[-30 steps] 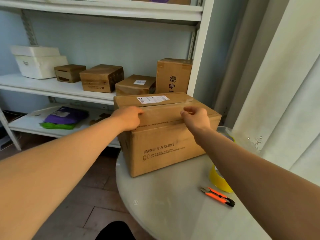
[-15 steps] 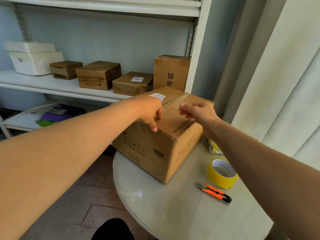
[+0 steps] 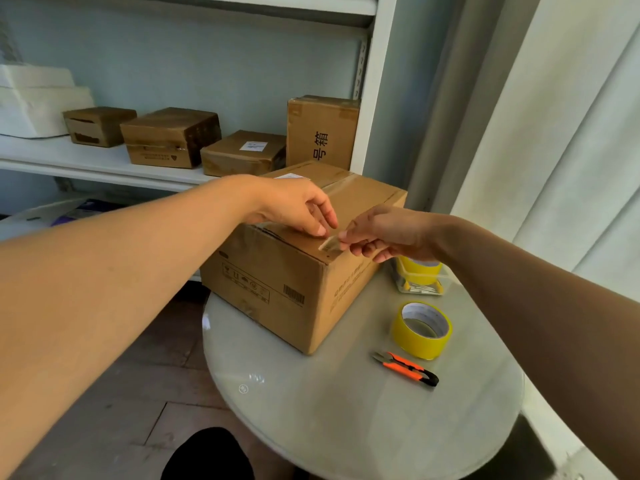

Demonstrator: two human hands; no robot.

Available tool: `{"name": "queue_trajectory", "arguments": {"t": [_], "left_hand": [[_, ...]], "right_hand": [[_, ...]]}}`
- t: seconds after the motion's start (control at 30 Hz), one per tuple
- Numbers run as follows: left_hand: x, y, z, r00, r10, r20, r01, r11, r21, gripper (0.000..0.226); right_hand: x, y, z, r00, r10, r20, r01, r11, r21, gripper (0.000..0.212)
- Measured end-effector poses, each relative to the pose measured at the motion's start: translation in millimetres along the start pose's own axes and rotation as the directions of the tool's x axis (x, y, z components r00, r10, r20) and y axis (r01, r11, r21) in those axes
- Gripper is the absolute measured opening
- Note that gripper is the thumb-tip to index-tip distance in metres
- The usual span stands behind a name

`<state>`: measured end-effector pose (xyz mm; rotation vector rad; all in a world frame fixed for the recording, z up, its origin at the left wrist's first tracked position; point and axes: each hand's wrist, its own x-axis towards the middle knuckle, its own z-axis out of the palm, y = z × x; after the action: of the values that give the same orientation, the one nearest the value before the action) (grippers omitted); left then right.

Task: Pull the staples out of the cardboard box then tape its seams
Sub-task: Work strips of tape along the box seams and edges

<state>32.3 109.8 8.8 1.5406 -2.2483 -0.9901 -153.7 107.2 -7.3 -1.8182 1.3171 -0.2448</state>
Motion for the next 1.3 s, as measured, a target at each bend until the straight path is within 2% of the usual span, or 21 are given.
{"name": "queue_trajectory", "arguments": {"t": [0.23, 0.7, 1.1, 1.3], "left_hand": [[-2, -11, 0, 0.999, 0.011, 0.049, -0.008, 0.998, -0.063, 0.033], [-1, -13, 2, 0.998, 0.028, 0.059, -0.023, 0.996, -0.083, 0.031], [2, -14, 8, 0.995, 0.051, 0.084, -0.050, 0.999, -0.011, 0.034], [5, -12, 8, 0.992, 0.052, 0.117, -0.062, 0.994, 0.088, 0.020]], "right_hand": [[5, -7, 3, 1.000, -0.009, 0.014, 0.011, 0.992, -0.128, 0.014], [9, -6, 7, 1.000, 0.011, -0.021, -0.013, 0.992, -0.125, 0.012], [7, -8, 9, 0.999, 0.032, -0.014, -0.034, 0.988, -0.149, 0.014], [2, -10, 6, 0.999, -0.004, -0.050, -0.008, 0.974, -0.225, 0.016]]}}
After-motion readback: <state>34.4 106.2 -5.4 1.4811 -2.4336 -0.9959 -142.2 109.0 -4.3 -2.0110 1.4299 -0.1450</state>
